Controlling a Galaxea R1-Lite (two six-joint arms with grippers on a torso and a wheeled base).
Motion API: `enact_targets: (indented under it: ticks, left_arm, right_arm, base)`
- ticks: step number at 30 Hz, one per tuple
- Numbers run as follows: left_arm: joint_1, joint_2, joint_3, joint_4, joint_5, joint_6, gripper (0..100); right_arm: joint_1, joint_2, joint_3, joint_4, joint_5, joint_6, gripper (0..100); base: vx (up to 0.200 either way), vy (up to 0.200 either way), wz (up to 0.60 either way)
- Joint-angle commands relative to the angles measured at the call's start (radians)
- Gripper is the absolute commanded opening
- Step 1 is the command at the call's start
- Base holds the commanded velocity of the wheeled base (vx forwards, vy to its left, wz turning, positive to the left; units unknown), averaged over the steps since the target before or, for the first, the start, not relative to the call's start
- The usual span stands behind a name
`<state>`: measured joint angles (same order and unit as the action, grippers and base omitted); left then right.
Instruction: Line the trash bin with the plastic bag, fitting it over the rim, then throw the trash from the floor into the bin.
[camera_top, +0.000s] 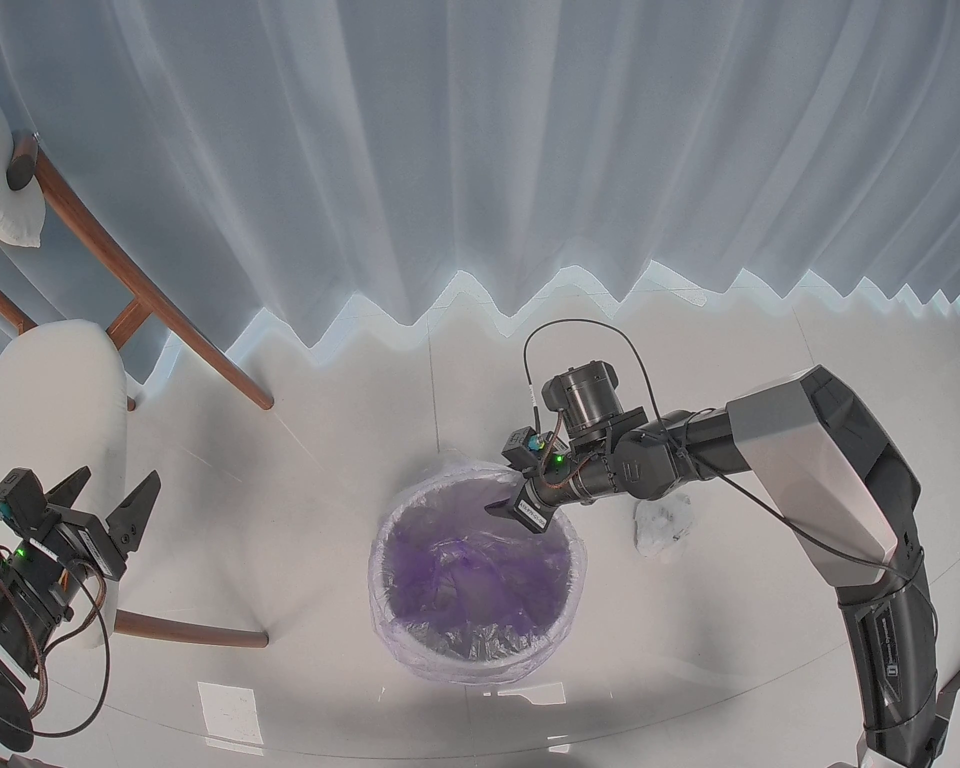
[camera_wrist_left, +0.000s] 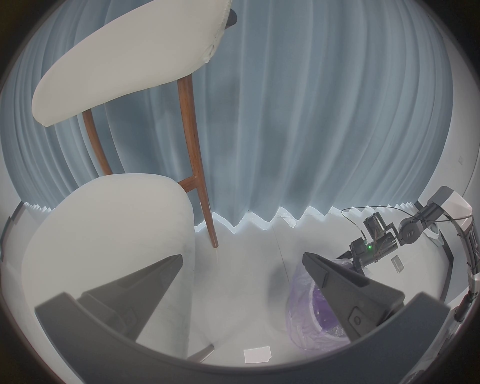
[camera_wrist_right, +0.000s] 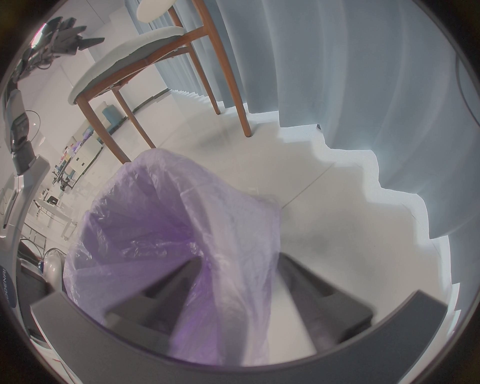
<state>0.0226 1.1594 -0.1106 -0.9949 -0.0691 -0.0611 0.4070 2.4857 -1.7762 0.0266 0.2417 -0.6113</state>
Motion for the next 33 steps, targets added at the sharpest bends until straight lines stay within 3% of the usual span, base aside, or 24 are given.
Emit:
enact_targets:
  ticks: [1, 9, 14, 15, 17, 19, 20, 25, 27, 28, 29, 31, 33]
  left_arm:
    - [0.000, -0.001, 0.000, -0.001, 0.000, 0.000, 100]
    - [-0.001, 0.000, -0.003, -0.002, 0.000, 0.000, 100]
    - [-0.003, -0.001, -0.001, -0.002, 0.000, 0.001, 100]
    - [-0.003, -0.006, -0.001, -0.002, 0.000, 0.001, 100]
    - [-0.006, -0.017, -0.001, -0.002, 0.000, 0.000, 100]
    - [-0.006, -0.020, 0.000, -0.001, 0.000, 0.000, 100]
    - [-0.007, -0.021, 0.000, -0.001, 0.000, 0.000, 100]
    - [-0.009, -0.021, 0.008, 0.001, 0.000, 0.000, 100]
    - [-0.009, -0.021, 0.012, 0.002, 0.000, 0.001, 100]
    - [-0.009, -0.021, 0.012, 0.002, 0.000, 0.001, 100]
    - [-0.009, -0.020, 0.012, 0.002, -0.001, 0.001, 100]
    - [-0.010, -0.020, 0.008, 0.002, -0.001, 0.000, 100]
    - [-0.010, -0.018, 0.008, 0.002, -0.001, 0.000, 100]
  right_arm:
    - [-0.001, 0.013, -0.020, -0.011, 0.014, 0.001, 100]
    - [-0.001, 0.005, -0.123, 0.003, 0.045, 0.011, 100]
    - [-0.007, -0.025, -0.157, 0.049, 0.042, 0.116, 100]
    - [-0.007, -0.053, -0.157, 0.073, 0.034, 0.203, 100]
    - [-0.010, -0.091, -0.143, 0.101, 0.011, 0.300, 100]
    - [-0.019, -0.117, -0.129, 0.118, -0.007, 0.344, 100]
    - [-0.030, -0.176, -0.077, 0.159, -0.042, 0.420, 100]
    - [-0.027, -0.324, 0.104, 0.277, -0.105, 0.613, 100]
    - [0.015, -0.384, 0.241, 0.296, -0.153, 0.766, 100]
    - [0.015, -0.384, 0.241, 0.296, -0.153, 0.766, 100]
    - [0.050, -0.396, 0.319, 0.296, -0.206, 0.875, 100]
    - [0.085, -0.395, 0.383, 0.296, -0.266, 0.993, 100]
    - [0.115, -0.389, 0.425, 0.296, -0.282, 1.087, 100]
  base:
    - [0.000, 0.000, 0.00]
    - [0.000, 0.000, 0.00]
    - [0.000, 0.000, 0.00]
    - [0.000, 0.000, 0.00]
    - [0.000, 0.000, 0.00]
    - [0.000, 0.000, 0.00]
    - [0.000, 0.000, 0.00]
    - [0.000, 0.000, 0.00]
    - [0.000, 0.000, 0.00]
    - [0.000, 0.000, 0.00]
    - [0.000, 0.000, 0.00]
    - [0.000, 0.000, 0.00]
    - [0.000, 0.000, 0.00]
